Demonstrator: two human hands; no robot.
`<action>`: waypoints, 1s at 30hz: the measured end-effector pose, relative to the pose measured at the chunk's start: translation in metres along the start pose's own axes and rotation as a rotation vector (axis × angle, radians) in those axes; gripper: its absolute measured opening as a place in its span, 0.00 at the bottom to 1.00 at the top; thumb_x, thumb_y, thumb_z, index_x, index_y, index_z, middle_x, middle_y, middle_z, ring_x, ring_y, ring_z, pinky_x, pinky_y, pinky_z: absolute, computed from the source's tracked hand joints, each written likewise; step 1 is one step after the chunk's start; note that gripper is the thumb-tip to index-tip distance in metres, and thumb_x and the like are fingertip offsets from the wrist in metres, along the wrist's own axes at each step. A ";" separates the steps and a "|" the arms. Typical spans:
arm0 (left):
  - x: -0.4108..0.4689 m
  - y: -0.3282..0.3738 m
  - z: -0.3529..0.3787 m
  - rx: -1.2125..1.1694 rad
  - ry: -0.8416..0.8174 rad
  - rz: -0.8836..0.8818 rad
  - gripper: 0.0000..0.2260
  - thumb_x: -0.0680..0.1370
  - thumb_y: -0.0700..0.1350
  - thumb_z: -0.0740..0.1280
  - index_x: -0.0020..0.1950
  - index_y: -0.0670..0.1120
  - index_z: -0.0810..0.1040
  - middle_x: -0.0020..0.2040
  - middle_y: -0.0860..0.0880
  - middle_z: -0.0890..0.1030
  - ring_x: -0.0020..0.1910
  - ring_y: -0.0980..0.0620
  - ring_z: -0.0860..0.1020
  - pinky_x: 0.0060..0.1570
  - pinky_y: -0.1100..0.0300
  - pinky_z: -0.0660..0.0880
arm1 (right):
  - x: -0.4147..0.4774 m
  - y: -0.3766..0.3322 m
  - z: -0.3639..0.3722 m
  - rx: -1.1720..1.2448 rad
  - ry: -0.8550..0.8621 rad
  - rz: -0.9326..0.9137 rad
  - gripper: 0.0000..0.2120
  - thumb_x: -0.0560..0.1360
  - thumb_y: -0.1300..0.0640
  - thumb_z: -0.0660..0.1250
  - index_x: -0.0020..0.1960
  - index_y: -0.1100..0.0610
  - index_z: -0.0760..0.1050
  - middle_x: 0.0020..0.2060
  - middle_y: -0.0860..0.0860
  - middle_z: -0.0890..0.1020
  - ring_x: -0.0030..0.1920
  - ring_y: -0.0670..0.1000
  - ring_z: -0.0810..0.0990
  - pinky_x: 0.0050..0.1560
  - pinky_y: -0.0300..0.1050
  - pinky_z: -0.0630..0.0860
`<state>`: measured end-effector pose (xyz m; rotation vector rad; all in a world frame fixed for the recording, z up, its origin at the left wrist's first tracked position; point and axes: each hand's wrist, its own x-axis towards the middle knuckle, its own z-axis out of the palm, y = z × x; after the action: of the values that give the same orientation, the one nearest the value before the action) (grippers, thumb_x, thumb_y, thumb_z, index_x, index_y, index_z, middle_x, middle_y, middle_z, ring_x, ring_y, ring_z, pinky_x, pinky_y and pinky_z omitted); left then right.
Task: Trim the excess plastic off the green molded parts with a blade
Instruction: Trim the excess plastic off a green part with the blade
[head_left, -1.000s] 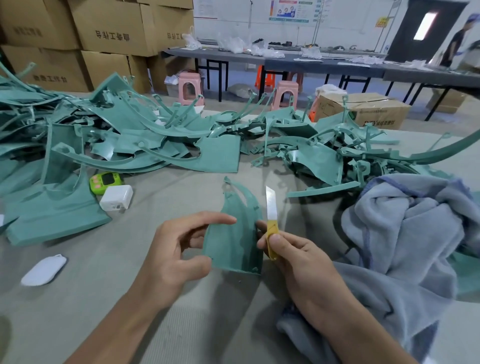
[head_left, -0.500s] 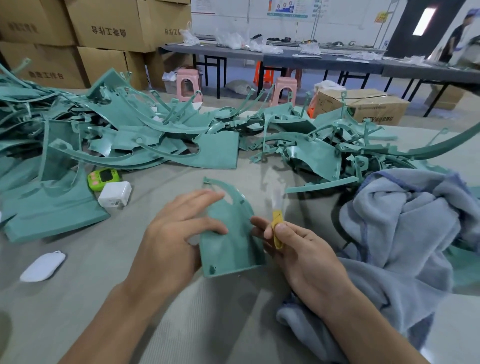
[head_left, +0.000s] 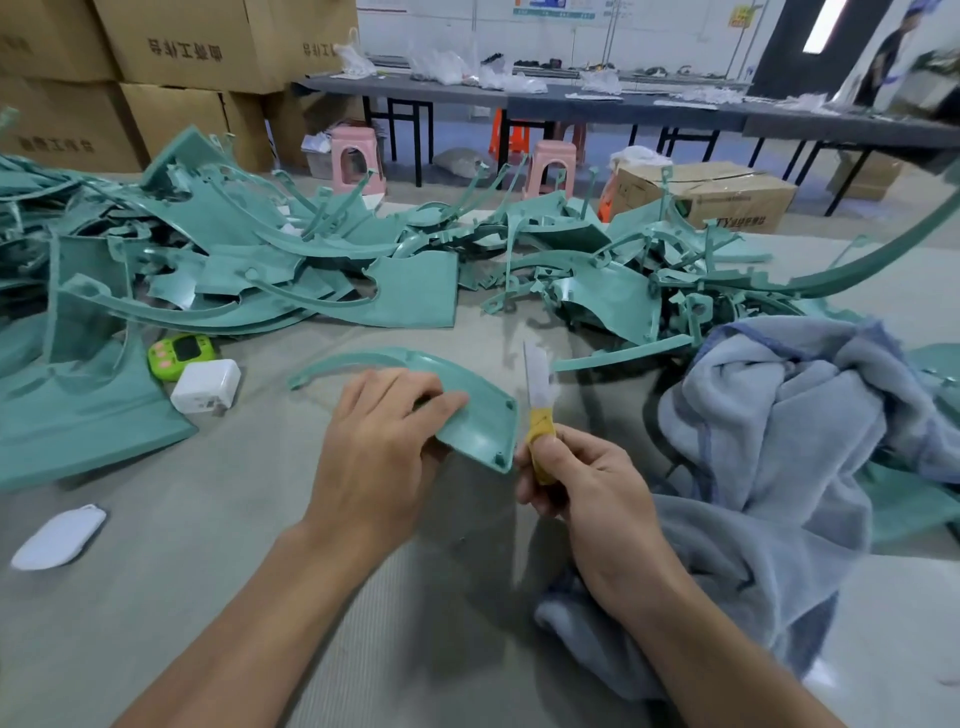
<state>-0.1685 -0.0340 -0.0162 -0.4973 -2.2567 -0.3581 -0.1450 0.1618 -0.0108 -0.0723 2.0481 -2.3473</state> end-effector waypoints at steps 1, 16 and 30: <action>0.000 -0.004 0.004 0.010 -0.031 -0.005 0.14 0.71 0.38 0.70 0.55 0.45 0.85 0.50 0.48 0.81 0.53 0.46 0.75 0.66 0.51 0.67 | 0.001 0.001 -0.001 0.003 0.003 0.014 0.20 0.84 0.62 0.61 0.36 0.55 0.82 0.28 0.57 0.79 0.29 0.48 0.72 0.30 0.35 0.69; 0.004 -0.032 0.023 -0.130 0.022 0.001 0.10 0.75 0.41 0.69 0.54 0.46 0.86 0.54 0.54 0.85 0.54 0.49 0.77 0.56 0.54 0.73 | 0.038 0.014 -0.035 -0.628 -0.181 -0.044 0.14 0.81 0.52 0.66 0.38 0.52 0.82 0.29 0.52 0.80 0.30 0.45 0.73 0.34 0.42 0.69; -0.005 -0.037 0.006 -0.275 0.036 0.039 0.16 0.73 0.33 0.76 0.58 0.45 0.86 0.58 0.54 0.83 0.57 0.49 0.76 0.65 0.63 0.68 | 0.042 0.009 -0.042 -0.755 0.141 -0.130 0.17 0.79 0.54 0.67 0.31 0.53 0.77 0.23 0.49 0.76 0.23 0.43 0.68 0.26 0.36 0.64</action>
<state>-0.1859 -0.0654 -0.0272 -0.6698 -2.1700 -0.6571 -0.1893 0.2004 -0.0246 -0.0533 2.9494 -1.5246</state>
